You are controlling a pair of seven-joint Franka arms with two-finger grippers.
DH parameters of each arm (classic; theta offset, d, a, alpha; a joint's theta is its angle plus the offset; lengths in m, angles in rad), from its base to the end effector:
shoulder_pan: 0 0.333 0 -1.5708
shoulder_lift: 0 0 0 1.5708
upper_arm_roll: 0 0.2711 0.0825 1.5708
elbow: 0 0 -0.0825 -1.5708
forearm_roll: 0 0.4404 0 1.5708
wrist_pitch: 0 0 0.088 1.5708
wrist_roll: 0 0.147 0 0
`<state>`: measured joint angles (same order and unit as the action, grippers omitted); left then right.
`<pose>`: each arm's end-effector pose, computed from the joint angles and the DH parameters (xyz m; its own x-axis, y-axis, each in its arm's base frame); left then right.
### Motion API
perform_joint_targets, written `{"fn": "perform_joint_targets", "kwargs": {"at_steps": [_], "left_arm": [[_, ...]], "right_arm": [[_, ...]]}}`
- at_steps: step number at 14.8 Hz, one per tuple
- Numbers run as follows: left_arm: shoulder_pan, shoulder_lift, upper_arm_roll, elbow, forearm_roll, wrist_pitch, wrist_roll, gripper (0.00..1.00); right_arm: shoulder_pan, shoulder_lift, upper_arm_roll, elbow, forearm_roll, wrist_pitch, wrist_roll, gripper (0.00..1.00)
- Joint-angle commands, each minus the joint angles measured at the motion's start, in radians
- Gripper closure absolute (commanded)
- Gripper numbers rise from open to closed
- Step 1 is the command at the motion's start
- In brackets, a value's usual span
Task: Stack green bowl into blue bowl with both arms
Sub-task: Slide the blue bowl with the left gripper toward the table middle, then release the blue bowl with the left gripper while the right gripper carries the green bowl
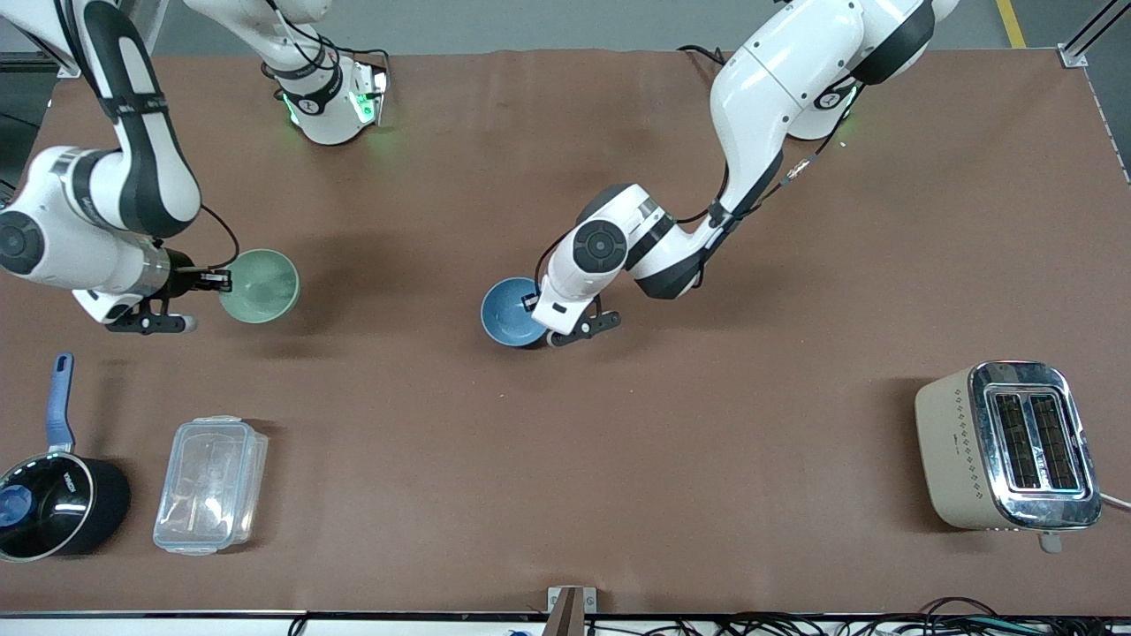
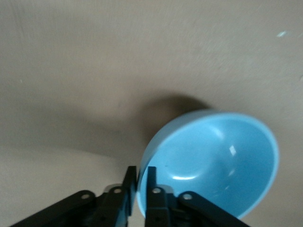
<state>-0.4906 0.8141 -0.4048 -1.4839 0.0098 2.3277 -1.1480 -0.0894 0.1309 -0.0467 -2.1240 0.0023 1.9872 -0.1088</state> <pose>0.4841 -0.5628 0.1236 0.9138 0.3379 -0.2255 0.3798 -0.9076 0.1789 0.5514 -0.0758 0.2117 0.9644 -0.0246 -0.2633 -0.0322 -0.9992 -0.0244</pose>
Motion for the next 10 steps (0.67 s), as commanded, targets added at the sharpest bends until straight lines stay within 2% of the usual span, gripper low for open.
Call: {"fn": "perform_joint_targets", "kwargs": {"at_steps": [1,3,6,10], "left_arm": [[0.007,-0.099,0.043,0.004,0.033,-0.063,-0.021,0.00],[0.049,-0.203,0.073,0.011,0.091,-0.170,-0.007,0.00],[0.180,-0.357,0.073,0.013,0.128,-0.299,0.048,0.00],[0.332,-0.511,0.072,0.013,0.131,-0.450,0.337,0.00]], "right_arm": [[0.072,0.001,0.001,0.085,0.010,-0.089,0.089,1.00],[0.140,-0.002,0.002,0.117,0.019,-0.111,0.156,1.00],[0.247,-0.004,-0.001,0.148,0.117,-0.105,0.239,1.00],[0.407,0.007,-0.001,0.174,0.120,-0.050,0.374,1.00]]}}
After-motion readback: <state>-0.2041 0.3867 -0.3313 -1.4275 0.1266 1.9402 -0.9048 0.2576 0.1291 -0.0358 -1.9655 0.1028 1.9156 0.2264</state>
